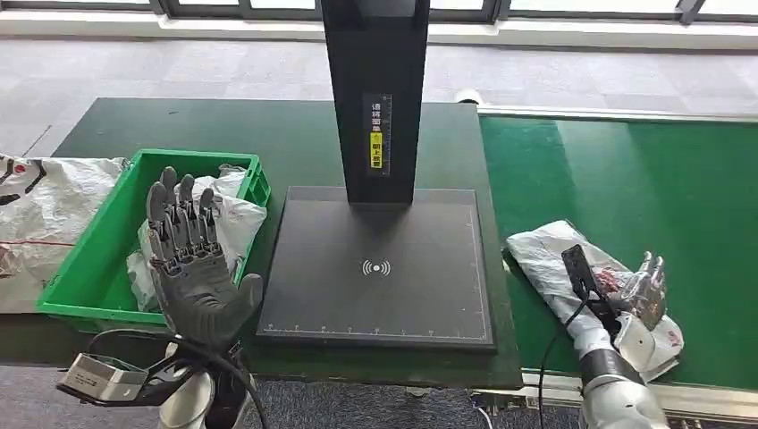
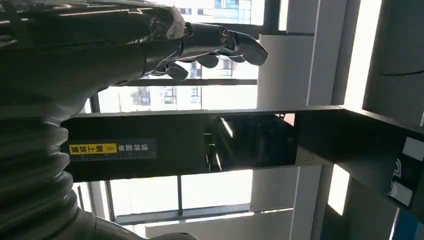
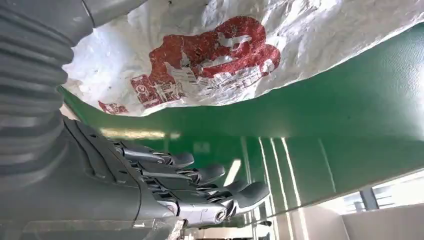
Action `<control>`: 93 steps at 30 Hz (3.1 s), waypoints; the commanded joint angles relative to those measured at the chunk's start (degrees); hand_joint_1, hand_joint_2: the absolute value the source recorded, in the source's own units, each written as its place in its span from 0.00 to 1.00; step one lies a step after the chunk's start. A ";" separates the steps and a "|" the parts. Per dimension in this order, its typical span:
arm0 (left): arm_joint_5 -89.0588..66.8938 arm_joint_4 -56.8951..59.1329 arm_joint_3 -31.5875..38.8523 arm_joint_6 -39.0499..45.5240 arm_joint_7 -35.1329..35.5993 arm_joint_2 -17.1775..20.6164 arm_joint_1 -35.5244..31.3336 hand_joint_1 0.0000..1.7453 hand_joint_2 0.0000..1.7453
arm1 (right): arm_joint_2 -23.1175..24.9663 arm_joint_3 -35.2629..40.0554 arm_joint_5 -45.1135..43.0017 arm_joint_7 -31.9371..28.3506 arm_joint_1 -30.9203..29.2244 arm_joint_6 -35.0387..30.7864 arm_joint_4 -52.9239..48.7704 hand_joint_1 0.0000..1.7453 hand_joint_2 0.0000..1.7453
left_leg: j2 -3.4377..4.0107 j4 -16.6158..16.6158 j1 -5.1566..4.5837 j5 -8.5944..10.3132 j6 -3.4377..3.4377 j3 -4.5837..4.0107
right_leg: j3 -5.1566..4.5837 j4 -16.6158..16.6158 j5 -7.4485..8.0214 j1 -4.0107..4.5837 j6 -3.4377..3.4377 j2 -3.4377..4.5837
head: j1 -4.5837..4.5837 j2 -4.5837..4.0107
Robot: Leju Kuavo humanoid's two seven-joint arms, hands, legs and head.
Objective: Moved the parcel from conveyor to table for the left to box.
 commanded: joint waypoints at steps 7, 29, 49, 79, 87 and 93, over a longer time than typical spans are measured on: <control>0.14 2.56 -1.48 0.13 0.15 2.00 -1.44 0.00 1.00 | -2.13 4.55 -1.27 4.88 0.74 6.54 4.24 0.00 1.00 | -0.03 -0.08 0.01 0.03 0.00 0.05 | 0.06 -0.09 0.03 0.01 -0.03 -0.01 | 0.02 0.00; -1.02 1.21 -2.98 1.15 0.15 2.67 -0.60 0.00 1.00 | -3.30 12.55 0.26 14.35 1.23 26.75 5.27 1.00 1.00 | 0.01 -0.05 0.04 0.04 0.03 0.12 | 0.16 -0.11 0.09 0.04 0.03 0.04 | 0.00 0.00; -1.77 -1.00 -1.58 2.29 0.15 2.55 2.51 0.00 1.00 | 3.72 9.78 -10.89 -8.31 1.09 -5.20 -8.85 1.00 1.00 | 0.23 -0.01 0.00 0.01 0.02 0.08 | 0.08 -0.08 0.13 0.01 0.03 0.26 | 0.02 0.00; -0.42 2.82 -0.53 0.07 0.15 2.04 -1.12 0.00 1.00 | 16.91 55.07 -1.61 -5.17 18.24 -5.20 -44.21 1.00 1.00 | 0.27 -0.10 0.12 0.07 -0.02 -0.05 | -0.05 -0.15 0.11 0.12 -0.04 0.28 | 0.00 0.00; -0.62 2.26 -1.07 0.07 0.15 1.51 -0.60 0.00 1.00 | 16.43 60.77 -1.65 -0.34 12.76 -5.20 -26.54 1.00 1.00 | 0.41 -0.14 0.12 0.05 -0.03 0.08 | 0.05 -0.19 0.13 0.12 -0.03 0.42 | 0.00 0.00; -0.56 2.18 -1.36 -0.28 0.15 0.77 -0.25 0.00 1.00 | 16.60 57.03 -7.11 -0.73 8.25 -5.20 -12.49 1.00 1.00 | 0.19 -0.10 0.13 0.08 -0.04 0.02 | 0.04 -0.17 0.10 0.13 -0.02 0.21 | 0.00 0.00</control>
